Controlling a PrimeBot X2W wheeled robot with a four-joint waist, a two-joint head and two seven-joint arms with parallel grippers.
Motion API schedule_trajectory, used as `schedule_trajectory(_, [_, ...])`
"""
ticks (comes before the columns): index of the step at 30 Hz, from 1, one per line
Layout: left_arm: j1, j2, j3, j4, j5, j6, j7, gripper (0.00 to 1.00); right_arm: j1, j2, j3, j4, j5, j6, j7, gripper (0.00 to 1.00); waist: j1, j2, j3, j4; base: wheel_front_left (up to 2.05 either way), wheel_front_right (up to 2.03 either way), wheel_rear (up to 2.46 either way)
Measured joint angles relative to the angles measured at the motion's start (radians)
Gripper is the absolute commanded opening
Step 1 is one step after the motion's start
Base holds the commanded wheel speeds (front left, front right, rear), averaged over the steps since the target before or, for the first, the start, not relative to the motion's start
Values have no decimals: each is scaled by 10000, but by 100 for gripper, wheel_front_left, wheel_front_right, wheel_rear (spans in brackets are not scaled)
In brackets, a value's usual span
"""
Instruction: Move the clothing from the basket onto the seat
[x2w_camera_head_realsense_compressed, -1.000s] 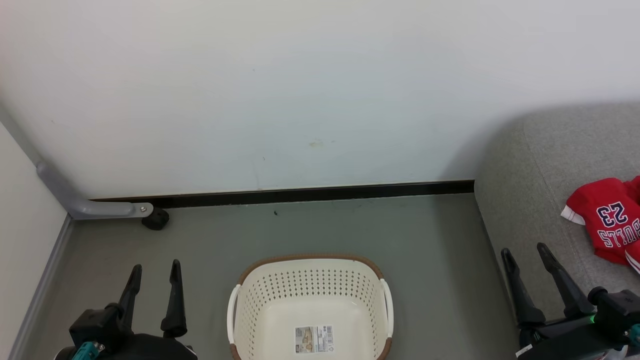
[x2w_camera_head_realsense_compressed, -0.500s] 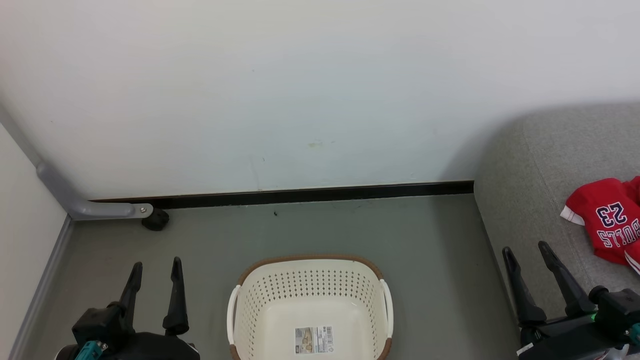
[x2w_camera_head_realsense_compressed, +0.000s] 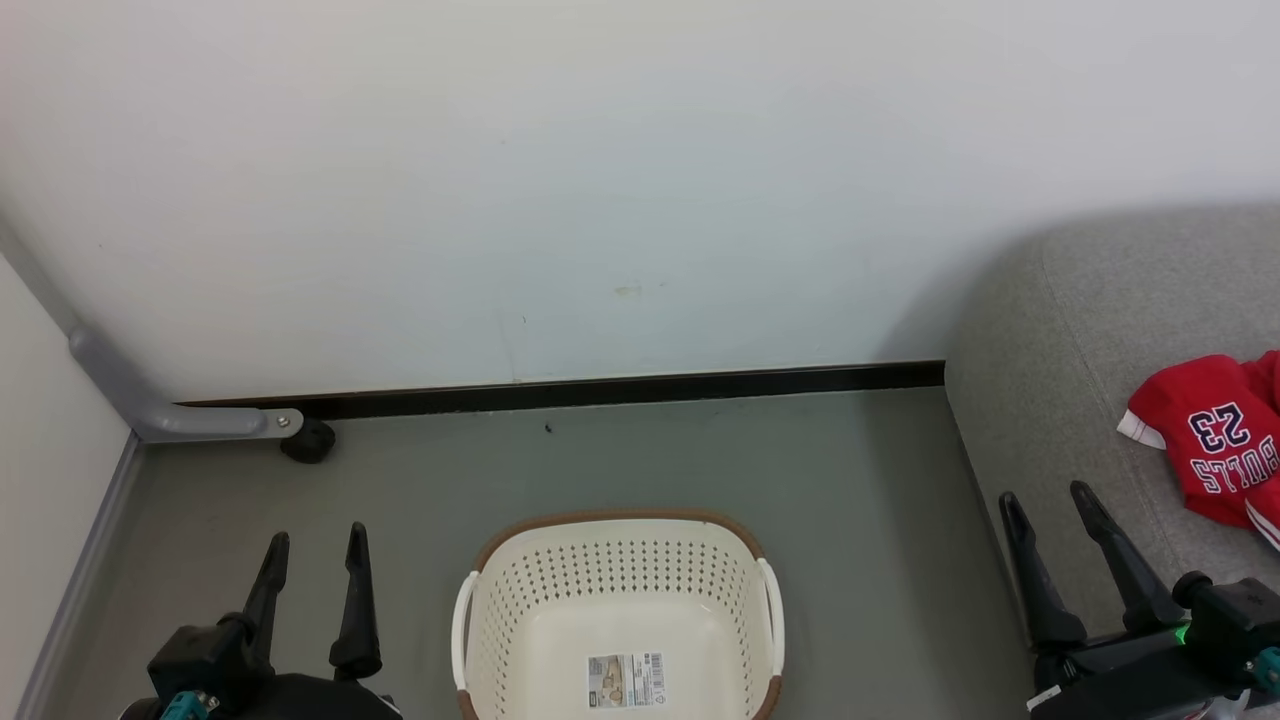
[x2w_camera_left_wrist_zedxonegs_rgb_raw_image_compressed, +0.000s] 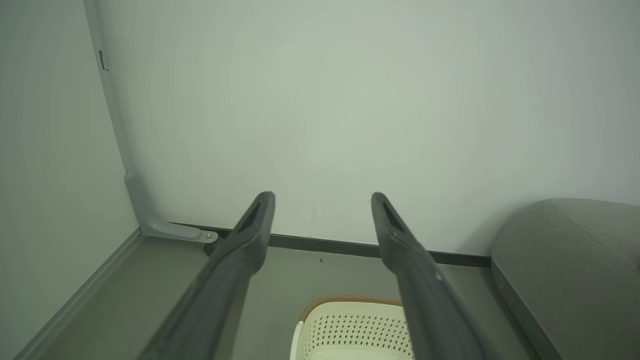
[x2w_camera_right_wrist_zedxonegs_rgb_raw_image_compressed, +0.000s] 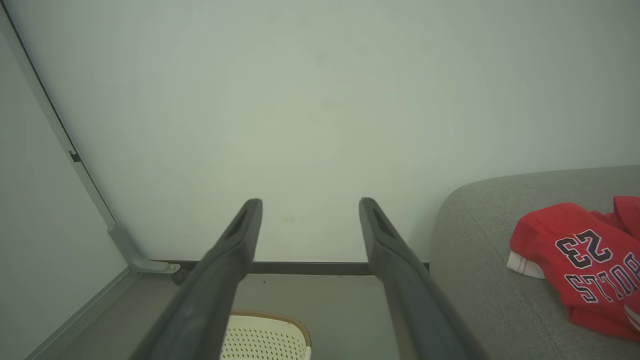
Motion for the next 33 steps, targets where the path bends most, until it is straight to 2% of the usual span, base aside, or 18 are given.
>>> schedule_trajectory(3, [0,-33,56,-6,52,-6,0,100,0,35,-35,-2,-8,8,-2,100,0,0,7,-16,0,0,0])
schedule_trajectory(6, [0,-84,132,-4,52,-198,0,100,0,46,-100,0,-15,75,0,100,0,0,12,-29,0,0,0])
schedule_trajectory(7, [0,-113,144,-4,48,-263,0,0,0,54,-113,0,-25,90,-2,0,0,0,13,-33,0,0,0])
schedule_trajectory(16, [433,-435,140,575,-215,-272,138,0,457,399,-61,631,238,88,140,0,0,0,25,-46,0,0,0])
schedule_trajectory(33, [392,-681,660,591,-2080,-616,826,0,346,711,-759,878,2330,180,823,0,0,0,102,-133,0,0,0])
